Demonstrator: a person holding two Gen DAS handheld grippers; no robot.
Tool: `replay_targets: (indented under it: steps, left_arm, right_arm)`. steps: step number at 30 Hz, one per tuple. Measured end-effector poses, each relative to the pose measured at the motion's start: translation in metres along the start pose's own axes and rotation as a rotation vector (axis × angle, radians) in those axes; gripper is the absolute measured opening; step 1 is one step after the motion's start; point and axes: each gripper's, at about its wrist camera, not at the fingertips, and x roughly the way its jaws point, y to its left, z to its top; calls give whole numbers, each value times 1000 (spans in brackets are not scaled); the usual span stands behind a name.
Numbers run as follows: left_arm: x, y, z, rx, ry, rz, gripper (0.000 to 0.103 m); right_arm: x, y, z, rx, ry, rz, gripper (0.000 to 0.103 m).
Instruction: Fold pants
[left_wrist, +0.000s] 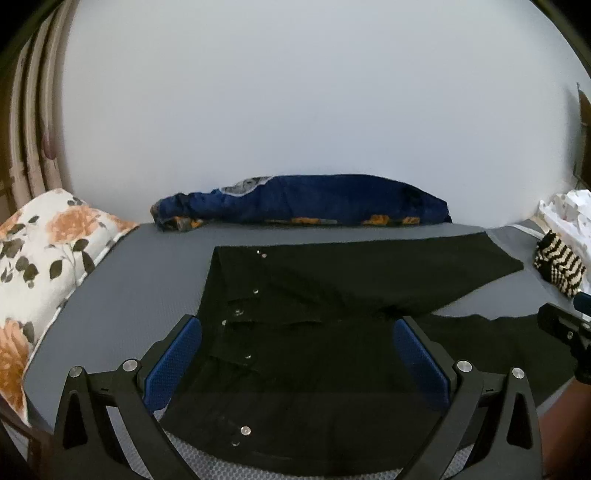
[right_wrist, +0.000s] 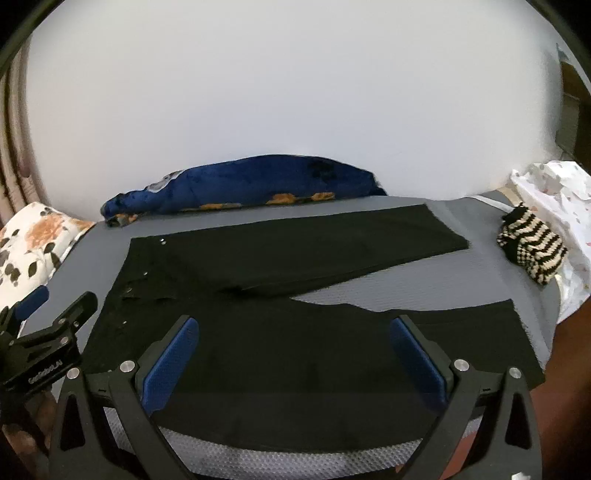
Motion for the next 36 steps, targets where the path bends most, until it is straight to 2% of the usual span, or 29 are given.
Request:
replay_targets:
  steps: [8,15,21,27,36]
  left_arm:
    - [14,3,-6,20,41,7,103]
    - [24,3,-13,31,78,2,103]
    - [38,8,-16,43,133,-1,103]
    - [59,35,5,53,155,13,103]
    - [127,91,50,88,181,79,103]
  right_arm:
    - [10,-2,3,51,5,74,103]
    - [25,-4,-3,73,63,98,103]
    - [38,-1,-7,65,108,151,103]
    - [56,5,-7,17,143,165,103]
    - [89,7,-8,6,203,178,103]
